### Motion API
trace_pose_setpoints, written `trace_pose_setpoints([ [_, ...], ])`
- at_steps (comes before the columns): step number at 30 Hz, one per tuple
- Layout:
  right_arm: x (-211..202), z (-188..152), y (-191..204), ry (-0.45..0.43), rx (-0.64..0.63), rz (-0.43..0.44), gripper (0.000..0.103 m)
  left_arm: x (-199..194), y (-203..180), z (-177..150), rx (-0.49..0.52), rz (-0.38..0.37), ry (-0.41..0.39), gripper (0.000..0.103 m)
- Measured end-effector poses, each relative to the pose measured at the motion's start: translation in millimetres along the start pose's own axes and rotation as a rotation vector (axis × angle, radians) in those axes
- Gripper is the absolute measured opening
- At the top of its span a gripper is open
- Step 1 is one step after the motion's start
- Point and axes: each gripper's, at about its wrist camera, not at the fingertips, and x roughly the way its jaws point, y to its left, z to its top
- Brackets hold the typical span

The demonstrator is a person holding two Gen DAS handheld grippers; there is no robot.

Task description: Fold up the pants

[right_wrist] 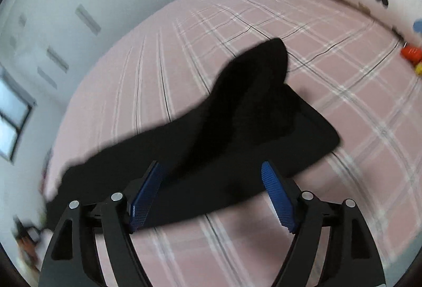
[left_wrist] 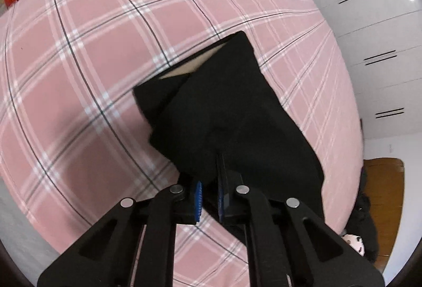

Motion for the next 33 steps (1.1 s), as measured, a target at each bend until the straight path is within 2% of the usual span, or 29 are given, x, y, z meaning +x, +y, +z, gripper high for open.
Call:
trace_pose_setpoints([
  [3,29.6,25.2,2.4,0.027,0.070,-0.044,0.076,3.4,3.5,3.9,-0.004,0.014,0.015,0.007],
  [5,57.0,41.8,5.3,0.052,0.071,-0.110,0.046,16.0,-2.1,10.4,0.001,0.036,0.019,0.006],
  [6,65.5,49.1,7.9,0.062,0.061,-0.144,0.008,19.1,-3.3,8.9,0.004,0.044,0.021,0.006],
  [7,67.5,55.9,9.7,0.070,0.061,-0.153,0.009,16.8,-9.0,12.7,0.015,0.051,0.020,0.006],
  [8,60.8,64.5,12.3,0.047,0.080,-0.110,0.008,13.8,-13.4,17.4,0.023,0.041,0.015,0.005],
  [9,37.8,75.9,22.1,-0.027,0.083,-0.004,0.008,8.3,-22.1,21.5,0.045,0.026,0.005,0.005],
  [10,18.5,80.7,31.5,-0.073,0.055,0.053,0.008,-1.7,-34.7,27.4,0.091,0.018,-0.015,0.005],
  [12,-18.7,85.2,47.9,-0.155,-0.027,0.125,0.008,-14.1,-51.0,32.5,0.159,0.020,-0.044,0.006],
  [13,-34.9,81.5,51.0,-0.192,-0.080,0.129,0.008,-18.3,-56.3,33.9,0.193,0.042,-0.061,0.006],
  [14,-37.0,74.9,45.6,-0.191,-0.116,0.089,0.008,-18.6,-56.9,33.5,0.216,0.066,-0.072,0.006],
  [15,-24.3,66.5,30.7,-0.138,-0.123,0.032,0.008,-11.3,-52.8,33.5,0.222,0.095,-0.068,0.006],
  [19,42.0,20.6,-46.7,0.079,0.028,-0.127,0.008,31.9,-18.4,28.6,0.150,0.149,0.007,0.006],
  [21,46.9,0.7,-64.5,0.072,0.084,-0.095,0.008,45.0,-8.4,22.2,0.133,0.162,0.015,0.006],
  [23,43.6,-3.7,-68.6,0.052,0.114,-0.073,0.009,45.9,-10.3,20.6,0.144,0.165,0.002,0.006],
  [26,39.7,-1.9,-71.2,0.056,0.128,-0.063,0.019,42.4,-20.4,23.8,0.153,0.182,-0.001,0.006],
  [27,36.3,-0.4,-70.5,0.057,0.125,-0.064,0.028,41.1,-22.3,26.0,0.157,0.183,-0.003,0.006],
  [28,31.4,0.9,-73.6,0.058,0.129,-0.059,0.047,39.4,-25.4,27.1,0.165,0.180,-0.008,0.006],
  [30,19.9,5.9,-75.2,0.034,0.154,-0.004,0.066,38.2,-23.8,27.9,0.173,0.180,-0.003,0.006],
  [33,18.3,19.4,-79.0,0.039,0.173,0.048,0.069,43.5,-21.5,29.8,0.175,0.195,0.011,0.006],
])
